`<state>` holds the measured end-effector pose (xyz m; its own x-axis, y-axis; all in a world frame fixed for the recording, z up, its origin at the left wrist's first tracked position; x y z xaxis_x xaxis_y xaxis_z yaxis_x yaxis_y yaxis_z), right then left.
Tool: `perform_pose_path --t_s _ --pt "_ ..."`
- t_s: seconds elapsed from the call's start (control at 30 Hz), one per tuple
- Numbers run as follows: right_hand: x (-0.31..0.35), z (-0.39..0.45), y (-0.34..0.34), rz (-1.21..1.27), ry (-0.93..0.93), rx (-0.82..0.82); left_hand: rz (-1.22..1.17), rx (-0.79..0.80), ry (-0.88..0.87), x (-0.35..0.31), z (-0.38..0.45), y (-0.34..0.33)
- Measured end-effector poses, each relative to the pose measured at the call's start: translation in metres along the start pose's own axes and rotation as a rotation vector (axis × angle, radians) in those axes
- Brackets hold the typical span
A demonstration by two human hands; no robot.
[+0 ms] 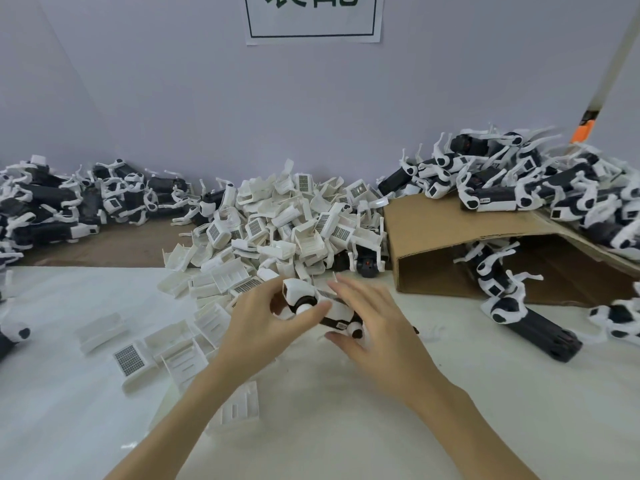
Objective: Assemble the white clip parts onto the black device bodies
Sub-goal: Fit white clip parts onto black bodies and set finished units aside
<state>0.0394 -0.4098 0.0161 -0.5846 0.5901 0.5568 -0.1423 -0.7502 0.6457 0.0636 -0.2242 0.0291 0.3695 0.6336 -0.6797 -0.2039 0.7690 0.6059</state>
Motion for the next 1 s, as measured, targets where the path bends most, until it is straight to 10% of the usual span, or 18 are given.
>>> perform_pose_path --t_s 0.27,0.5,0.67,0.8,0.9,1.0 --pt "0.003 0.002 0.001 -0.111 0.095 -0.175 0.095 -0.074 0.044 -0.007 -0.007 -0.008" --pt "-0.026 -0.003 -0.011 0.275 -0.262 0.132 -0.011 -0.030 0.140 0.009 0.001 0.000" --pt "-0.027 0.006 0.007 0.453 -0.355 0.063 -0.201 0.061 0.216 0.017 0.004 0.008" --pt "-0.045 0.047 0.067 0.993 -0.486 -0.262 -0.368 -0.066 0.218 0.018 0.008 0.023" --pt "-0.061 0.070 0.126 1.884 -0.420 -0.659 -0.267 -0.081 0.185 0.023 0.012 0.029" --pt "-0.066 0.070 0.125 1.977 -0.516 -0.562 -0.062 -0.100 0.155 0.032 0.015 0.028"
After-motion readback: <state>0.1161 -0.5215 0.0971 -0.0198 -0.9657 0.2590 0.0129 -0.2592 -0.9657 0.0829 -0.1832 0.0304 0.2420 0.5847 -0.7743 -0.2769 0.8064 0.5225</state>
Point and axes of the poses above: each hand's wrist, its own z-axis towards the middle knuckle, its own y-axis out of the back of the hand, x = y × z, the point moved 6 cm from there along z, towards the middle knuckle, and after that the axes turned 12 degrees about z, right-handed, at the moved point
